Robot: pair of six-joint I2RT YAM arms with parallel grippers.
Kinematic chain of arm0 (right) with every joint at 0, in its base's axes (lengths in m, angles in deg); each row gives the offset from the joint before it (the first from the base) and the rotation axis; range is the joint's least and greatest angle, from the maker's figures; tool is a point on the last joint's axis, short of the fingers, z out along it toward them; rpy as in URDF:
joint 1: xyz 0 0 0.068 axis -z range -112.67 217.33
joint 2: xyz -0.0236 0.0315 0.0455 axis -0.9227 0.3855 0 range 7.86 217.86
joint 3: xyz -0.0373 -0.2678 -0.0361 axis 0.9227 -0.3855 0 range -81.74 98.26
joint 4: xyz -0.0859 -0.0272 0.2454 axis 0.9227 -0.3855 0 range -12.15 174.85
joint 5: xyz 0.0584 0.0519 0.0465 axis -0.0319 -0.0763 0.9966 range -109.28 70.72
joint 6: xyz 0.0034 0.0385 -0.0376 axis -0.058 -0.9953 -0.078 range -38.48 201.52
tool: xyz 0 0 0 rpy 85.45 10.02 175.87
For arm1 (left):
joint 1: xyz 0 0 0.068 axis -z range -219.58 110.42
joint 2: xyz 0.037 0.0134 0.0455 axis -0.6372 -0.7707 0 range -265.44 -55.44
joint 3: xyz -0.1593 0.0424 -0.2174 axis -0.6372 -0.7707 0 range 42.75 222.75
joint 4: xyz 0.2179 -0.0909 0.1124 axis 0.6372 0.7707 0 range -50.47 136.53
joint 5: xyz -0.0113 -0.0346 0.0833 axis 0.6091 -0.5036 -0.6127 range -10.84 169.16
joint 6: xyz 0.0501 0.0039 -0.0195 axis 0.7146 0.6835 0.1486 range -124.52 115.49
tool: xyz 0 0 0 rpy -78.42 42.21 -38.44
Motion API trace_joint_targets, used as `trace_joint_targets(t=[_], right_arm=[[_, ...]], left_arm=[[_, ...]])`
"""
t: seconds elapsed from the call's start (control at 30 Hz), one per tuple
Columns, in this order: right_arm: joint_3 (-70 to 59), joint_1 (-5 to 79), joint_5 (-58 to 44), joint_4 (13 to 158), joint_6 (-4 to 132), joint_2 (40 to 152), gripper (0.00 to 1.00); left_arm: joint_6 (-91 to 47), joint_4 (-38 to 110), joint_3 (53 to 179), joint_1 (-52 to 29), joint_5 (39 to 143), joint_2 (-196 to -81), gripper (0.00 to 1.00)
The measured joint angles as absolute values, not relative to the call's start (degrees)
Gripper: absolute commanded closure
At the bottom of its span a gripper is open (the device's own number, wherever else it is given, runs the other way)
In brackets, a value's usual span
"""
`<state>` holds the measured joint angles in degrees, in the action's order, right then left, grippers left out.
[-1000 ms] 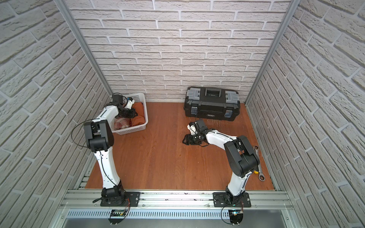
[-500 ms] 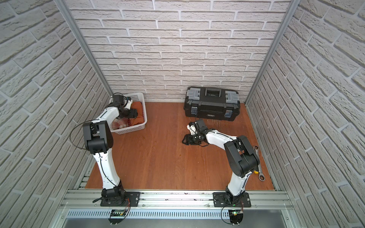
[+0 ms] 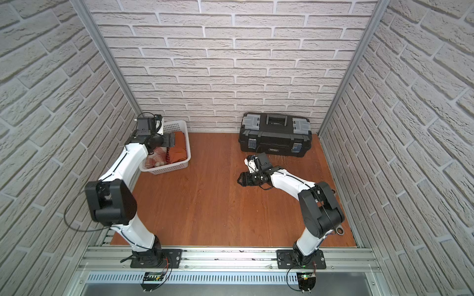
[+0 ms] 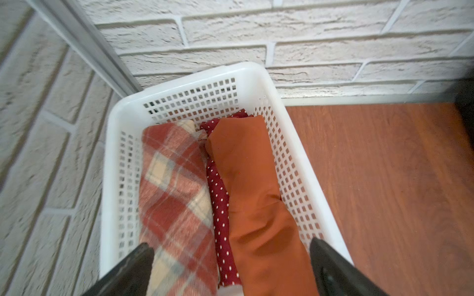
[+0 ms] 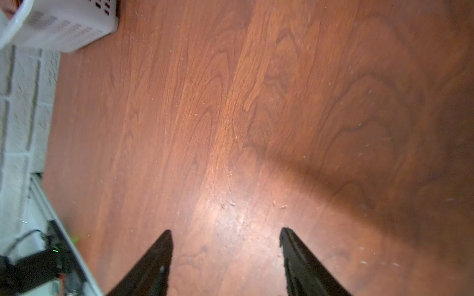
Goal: Roll up the skirts
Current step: Reset both arms
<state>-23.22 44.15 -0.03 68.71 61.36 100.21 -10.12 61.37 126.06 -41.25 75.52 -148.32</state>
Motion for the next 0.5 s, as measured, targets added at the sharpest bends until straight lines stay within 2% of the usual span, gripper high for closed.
trace_joint_targets(t=[0.17, 0.33, 0.4, 0.5], right_arm=[[-23.94, 39.95, -15.00, 69.78, 67.15, 84.74, 0.00], [-31.02, 36.83, -32.34, 83.03, 78.51, 69.72, 0.00], [-34.04, 37.18, -37.41, 89.52, 85.25, 69.92, 0.00], [-35.87, 39.14, -41.47, 93.93, 93.88, 77.26, 0.00]], left_arm=[[-17.01, 56.06, 108.84, -36.71, 70.89, -123.29, 0.02], [-21.09, 48.44, 93.03, -32.45, 65.82, -106.29, 0.02], [-19.85, 45.62, 87.31, -32.64, 64.46, -104.74, 0.02], [-17.16, 38.16, 76.75, -34.22, 62.78, -105.31, 0.02]])
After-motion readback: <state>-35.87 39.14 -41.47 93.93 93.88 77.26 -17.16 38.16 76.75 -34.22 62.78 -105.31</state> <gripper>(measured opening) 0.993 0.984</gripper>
